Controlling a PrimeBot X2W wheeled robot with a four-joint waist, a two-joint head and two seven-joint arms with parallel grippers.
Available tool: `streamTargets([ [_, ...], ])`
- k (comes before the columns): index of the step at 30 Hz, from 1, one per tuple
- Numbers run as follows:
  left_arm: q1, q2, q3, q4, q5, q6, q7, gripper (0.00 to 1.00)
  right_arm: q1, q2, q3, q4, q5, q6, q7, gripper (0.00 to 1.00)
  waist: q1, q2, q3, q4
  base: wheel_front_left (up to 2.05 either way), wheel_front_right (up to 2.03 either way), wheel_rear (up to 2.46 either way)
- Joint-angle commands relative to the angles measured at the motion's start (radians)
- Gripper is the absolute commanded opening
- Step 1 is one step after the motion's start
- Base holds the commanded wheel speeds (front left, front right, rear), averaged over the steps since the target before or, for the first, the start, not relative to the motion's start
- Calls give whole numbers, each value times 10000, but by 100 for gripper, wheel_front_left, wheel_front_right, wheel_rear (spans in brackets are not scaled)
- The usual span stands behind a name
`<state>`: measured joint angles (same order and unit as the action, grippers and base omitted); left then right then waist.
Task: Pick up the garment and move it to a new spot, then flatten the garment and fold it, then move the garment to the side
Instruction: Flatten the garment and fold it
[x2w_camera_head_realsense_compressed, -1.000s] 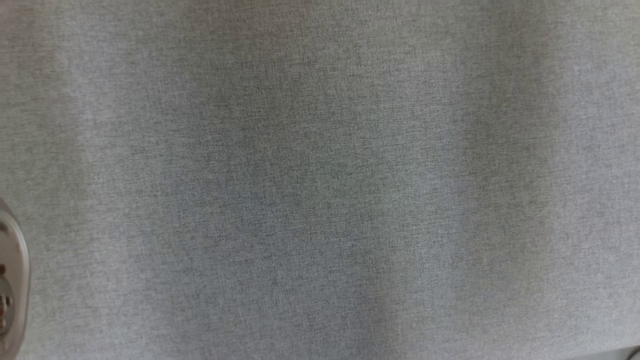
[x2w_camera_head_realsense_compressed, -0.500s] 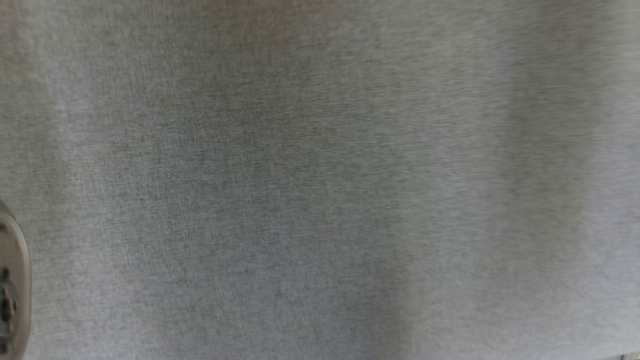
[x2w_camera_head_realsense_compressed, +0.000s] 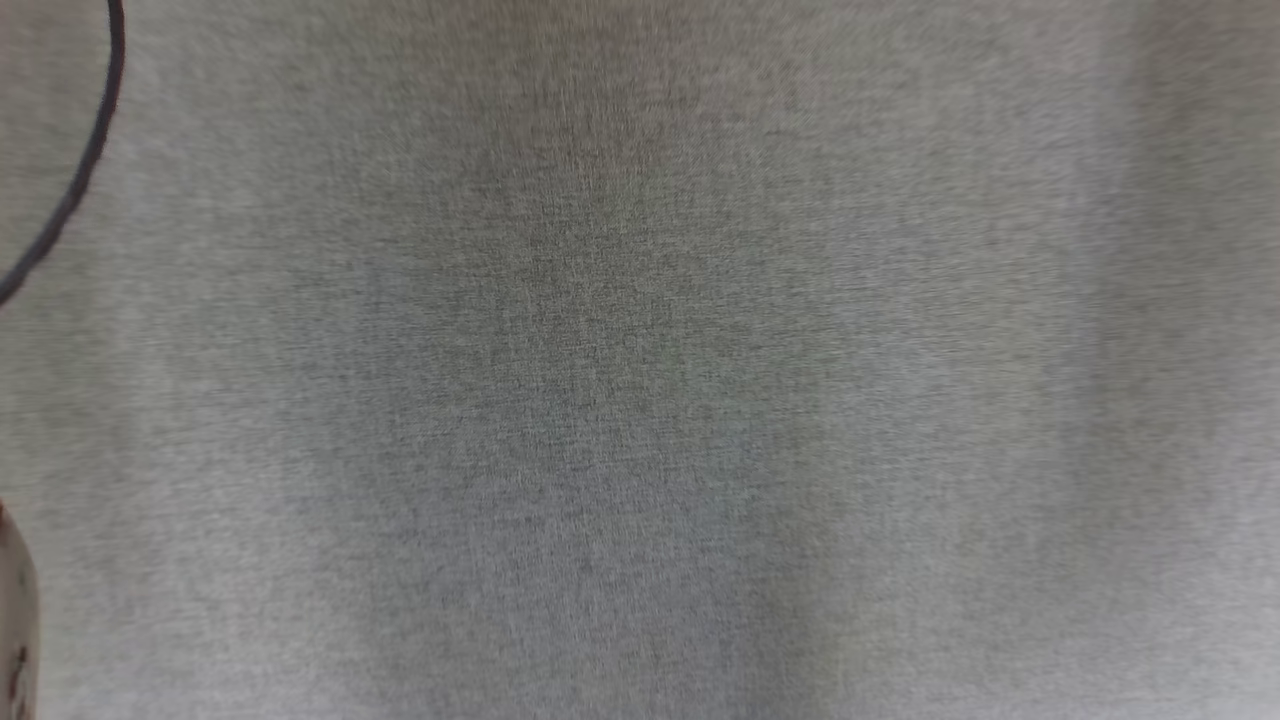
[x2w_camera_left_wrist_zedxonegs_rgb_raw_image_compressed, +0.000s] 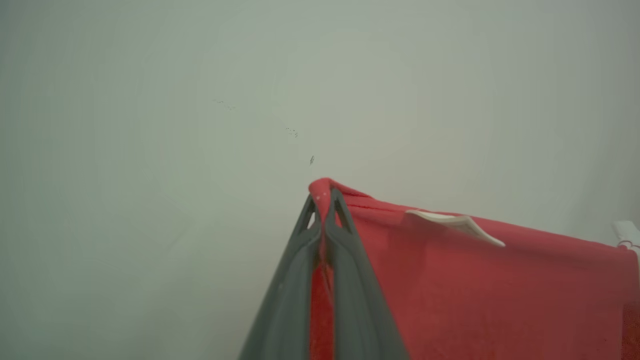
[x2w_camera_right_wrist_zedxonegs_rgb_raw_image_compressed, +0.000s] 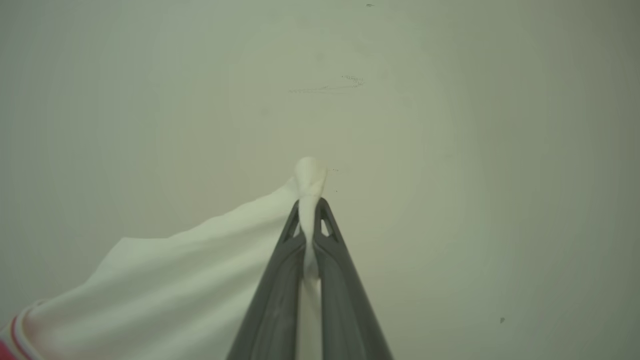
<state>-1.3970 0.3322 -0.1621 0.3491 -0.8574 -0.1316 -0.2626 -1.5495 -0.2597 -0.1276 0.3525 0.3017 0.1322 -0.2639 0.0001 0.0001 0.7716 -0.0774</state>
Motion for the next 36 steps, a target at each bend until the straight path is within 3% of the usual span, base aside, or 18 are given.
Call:
streamTargets([
  [1,166,70,-33,21,-136,28,-31,0,201,-139,-64,58,104,-28,0,0,-1,-1,-639,8,0,0,0],
  [5,1022,265,-788,-10,-976,28,214,0,1258,-405,655,981,680,-27,291,0,-1,-1,-1630,88,0,0,0],
  [9,2112,516,-1493,-402,-1841,25,651,0,2495,-738,1289,925,1497,-27,1046,0,-1,-1,-2512,166,0,0,0],
  [17,5004,1073,-2312,-1366,-3475,21,1439,0,5737,-1517,1661,-829,2609,-27,2816,0,-1,-1,-4245,363,0,0,0],
  [22,6923,1303,-2707,-1802,-4015,27,1727,0,8119,-1860,1750,-1803,2726,-25,5233,0,-1,-1,-5066,456,0,0,0],
  [23,6923,1303,-2707,-1802,-4015,27,1727,0,8119,-1860,1750,-1803,2726,-25,5233,0,-1,-1,-5066,456,0,0,0],
  [27,8310,1329,-3007,-2068,-4282,157,1879,0,9908,-1605,981,-2571,2478,-25,7063,0,-1,-1,-5547,563,0,0,0],
  [36,11079,1220,-3560,-2404,-4689,388,1600,0,13675,-270,-135,-5035,2006,-25,10256,0,-1,-1,-6452,610,0,0,0],
])
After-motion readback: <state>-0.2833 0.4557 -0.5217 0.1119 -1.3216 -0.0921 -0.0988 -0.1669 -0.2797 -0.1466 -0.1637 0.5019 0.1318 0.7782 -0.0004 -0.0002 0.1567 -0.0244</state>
